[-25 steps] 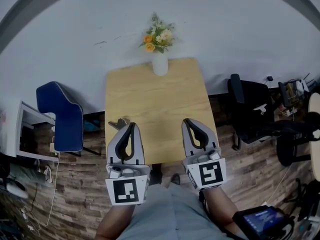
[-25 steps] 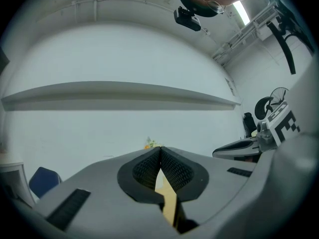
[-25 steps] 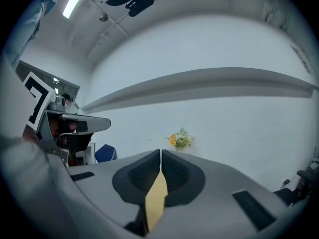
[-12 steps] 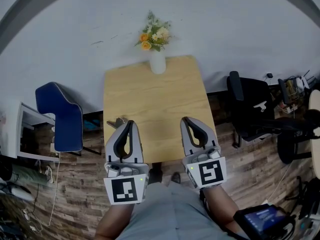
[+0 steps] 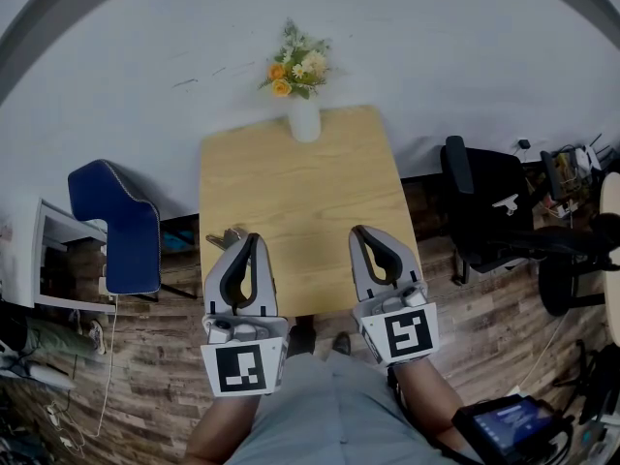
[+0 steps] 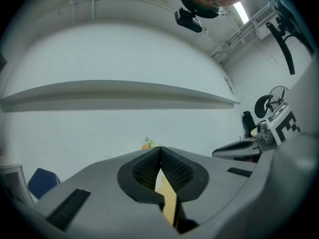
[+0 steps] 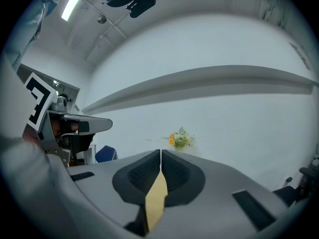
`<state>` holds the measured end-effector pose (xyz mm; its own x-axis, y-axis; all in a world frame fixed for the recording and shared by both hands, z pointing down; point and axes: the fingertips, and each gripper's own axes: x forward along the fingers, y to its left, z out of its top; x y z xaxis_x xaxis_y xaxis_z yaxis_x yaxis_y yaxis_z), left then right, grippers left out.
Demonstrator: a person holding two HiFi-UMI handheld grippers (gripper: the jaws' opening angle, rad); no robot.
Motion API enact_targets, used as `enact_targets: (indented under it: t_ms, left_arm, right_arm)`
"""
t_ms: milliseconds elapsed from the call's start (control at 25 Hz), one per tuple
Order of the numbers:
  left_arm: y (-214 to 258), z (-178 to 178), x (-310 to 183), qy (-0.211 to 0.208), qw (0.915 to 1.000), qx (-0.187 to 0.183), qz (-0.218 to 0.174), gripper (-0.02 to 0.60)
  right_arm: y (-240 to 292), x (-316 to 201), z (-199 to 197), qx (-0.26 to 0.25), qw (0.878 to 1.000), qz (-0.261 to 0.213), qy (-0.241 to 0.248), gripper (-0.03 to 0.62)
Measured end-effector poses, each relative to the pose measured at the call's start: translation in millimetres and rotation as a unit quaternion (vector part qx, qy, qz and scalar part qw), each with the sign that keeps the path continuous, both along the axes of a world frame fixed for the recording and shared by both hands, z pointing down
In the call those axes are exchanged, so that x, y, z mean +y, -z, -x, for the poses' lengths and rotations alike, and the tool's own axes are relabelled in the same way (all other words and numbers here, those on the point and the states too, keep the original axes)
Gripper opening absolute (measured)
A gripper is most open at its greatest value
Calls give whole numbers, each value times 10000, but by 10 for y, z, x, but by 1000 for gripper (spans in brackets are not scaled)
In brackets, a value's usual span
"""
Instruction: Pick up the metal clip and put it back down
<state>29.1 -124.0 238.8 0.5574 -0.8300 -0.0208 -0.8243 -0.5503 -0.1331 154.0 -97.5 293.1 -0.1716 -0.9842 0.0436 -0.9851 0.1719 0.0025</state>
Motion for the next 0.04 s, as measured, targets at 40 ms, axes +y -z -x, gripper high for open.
enact_targets:
  t_ms: [40]
  left_arm:
    - [3,-3,0,2,10000,3,-3,18]
  right_arm:
    - [0,1,-5,-1,10000,0,-2,49]
